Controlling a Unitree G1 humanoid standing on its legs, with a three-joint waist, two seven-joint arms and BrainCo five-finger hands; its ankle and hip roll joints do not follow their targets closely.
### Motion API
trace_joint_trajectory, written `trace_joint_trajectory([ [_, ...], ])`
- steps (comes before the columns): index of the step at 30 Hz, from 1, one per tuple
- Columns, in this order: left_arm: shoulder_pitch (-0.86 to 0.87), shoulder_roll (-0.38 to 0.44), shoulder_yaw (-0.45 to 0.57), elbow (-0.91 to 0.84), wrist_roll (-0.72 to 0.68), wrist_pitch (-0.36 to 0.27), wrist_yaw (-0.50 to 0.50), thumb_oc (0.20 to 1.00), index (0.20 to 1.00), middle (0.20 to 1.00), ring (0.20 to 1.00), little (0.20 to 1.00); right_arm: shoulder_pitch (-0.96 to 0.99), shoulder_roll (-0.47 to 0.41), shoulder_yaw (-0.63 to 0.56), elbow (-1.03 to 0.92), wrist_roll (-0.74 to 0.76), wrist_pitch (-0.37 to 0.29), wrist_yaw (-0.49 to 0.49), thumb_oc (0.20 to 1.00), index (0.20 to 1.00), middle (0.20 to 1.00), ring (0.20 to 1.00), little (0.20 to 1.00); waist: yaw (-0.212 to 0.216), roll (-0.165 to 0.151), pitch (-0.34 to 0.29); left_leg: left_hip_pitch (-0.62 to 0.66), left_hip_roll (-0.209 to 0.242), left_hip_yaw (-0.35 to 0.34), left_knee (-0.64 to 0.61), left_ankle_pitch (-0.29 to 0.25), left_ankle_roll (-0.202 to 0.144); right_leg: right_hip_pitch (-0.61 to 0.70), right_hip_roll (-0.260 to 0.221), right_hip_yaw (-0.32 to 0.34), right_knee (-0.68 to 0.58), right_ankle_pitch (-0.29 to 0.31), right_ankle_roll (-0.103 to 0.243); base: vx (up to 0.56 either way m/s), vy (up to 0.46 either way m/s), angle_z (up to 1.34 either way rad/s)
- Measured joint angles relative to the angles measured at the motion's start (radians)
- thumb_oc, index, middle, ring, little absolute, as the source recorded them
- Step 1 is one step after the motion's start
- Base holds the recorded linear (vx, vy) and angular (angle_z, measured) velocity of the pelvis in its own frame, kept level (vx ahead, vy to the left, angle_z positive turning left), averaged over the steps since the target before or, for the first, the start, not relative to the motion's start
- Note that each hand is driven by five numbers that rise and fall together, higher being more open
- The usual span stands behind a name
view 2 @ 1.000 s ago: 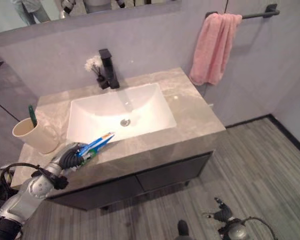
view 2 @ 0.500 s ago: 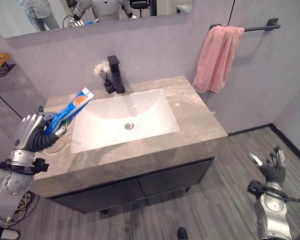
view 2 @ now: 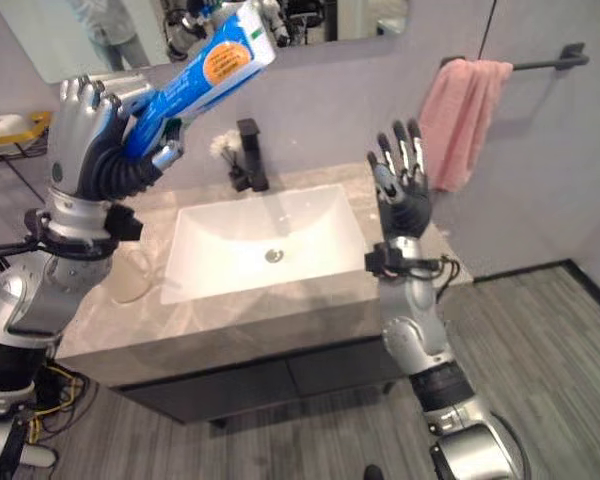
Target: Put brush and paste in cup on sink, flatten towel.
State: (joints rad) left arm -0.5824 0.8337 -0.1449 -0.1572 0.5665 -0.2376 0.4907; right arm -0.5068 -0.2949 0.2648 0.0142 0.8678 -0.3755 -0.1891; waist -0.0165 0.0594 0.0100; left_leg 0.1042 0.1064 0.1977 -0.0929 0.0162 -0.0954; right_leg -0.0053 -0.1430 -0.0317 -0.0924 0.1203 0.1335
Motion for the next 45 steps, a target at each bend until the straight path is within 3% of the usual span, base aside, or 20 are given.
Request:
trace_joint_trajectory([
  [3,-0.044,0.008,-0.026,0.013,0.000,0.000,0.016,0.200,0.200,0.200,0.200,0.200,-0.060,0.022,0.013,0.001,-0.019,-0.002,-0.010,1.000,1.000,1.000,1.000,1.000,0.003,-0.001,-0.001,0.000,0.001,-0.001,0.000,0.000,0.000,0.002,0.001,-0.003,-0.002,-0.002,-0.001,0.00,0.006,0.03],
  [7,-0.121,0.027,-0.115,0.041,-0.009,-0.008,0.018,0.200,0.200,0.200,0.200,0.200,-0.185,0.045,0.114,0.014,-0.013,-0.006,-0.016,1.000,1.000,1.000,1.000,1.000,0.003,-0.001,-0.001,0.002,0.004,-0.001,0.000,0.000,0.000,0.004,0.004,-0.003,-0.002,-0.002,-0.002,0.00,0.000,0.00],
  [14,-0.149,0.074,-0.158,0.065,-0.050,-0.021,0.017,0.200,0.200,0.200,0.200,0.200,-0.267,0.036,0.187,0.020,0.034,-0.004,0.005,1.000,1.000,1.000,1.000,1.000,0.003,-0.003,-0.003,-0.001,0.005,0.000,0.000,0.000,0.000,0.000,0.006,-0.002,0.005,-0.002,-0.003,0.00,0.000,0.00],
  [17,-0.165,0.110,-0.198,0.080,-0.068,-0.023,0.013,0.200,0.200,0.200,0.200,0.200,-0.295,0.042,0.235,0.046,0.122,0.003,0.045,1.000,1.000,1.000,1.000,1.000,0.005,-0.011,-0.007,-0.003,0.005,0.001,0.000,0.000,0.000,-0.003,0.007,-0.001,0.005,-0.002,-0.003,0.00,0.000,0.00],
  [22,-0.165,0.145,-0.228,0.083,-0.086,-0.028,0.008,0.200,0.200,0.200,0.200,0.200,-0.301,0.042,0.241,0.044,0.139,0.004,0.066,1.000,1.000,1.000,1.000,1.000,0.007,-0.033,-0.021,-0.011,0.005,0.003,0.000,-0.001,-0.001,-0.015,0.007,0.002,0.005,-0.002,-0.004,0.01,0.001,-0.02],
  [34,-0.164,0.143,-0.230,0.097,-0.093,-0.049,-0.015,0.200,0.200,0.200,0.200,0.200,-0.302,0.074,0.243,0.044,0.139,0.003,0.066,1.000,1.000,1.000,1.000,1.000,0.006,-0.036,-0.023,-0.012,0.005,0.003,0.000,0.000,-0.001,-0.015,0.007,0.003,0.005,-0.001,-0.004,0.00,0.000,0.00],
  [45,-0.158,0.092,-0.275,0.113,-0.215,-0.080,-0.086,0.200,0.200,0.200,0.200,0.200,-0.305,0.089,0.259,0.046,0.161,0.002,0.091,1.000,1.000,1.000,1.000,1.000,0.001,-0.034,-0.024,-0.002,0.005,0.011,0.000,0.000,-0.001,-0.012,0.009,0.016,0.004,-0.001,-0.005,0.00,-0.006,-0.02],
])
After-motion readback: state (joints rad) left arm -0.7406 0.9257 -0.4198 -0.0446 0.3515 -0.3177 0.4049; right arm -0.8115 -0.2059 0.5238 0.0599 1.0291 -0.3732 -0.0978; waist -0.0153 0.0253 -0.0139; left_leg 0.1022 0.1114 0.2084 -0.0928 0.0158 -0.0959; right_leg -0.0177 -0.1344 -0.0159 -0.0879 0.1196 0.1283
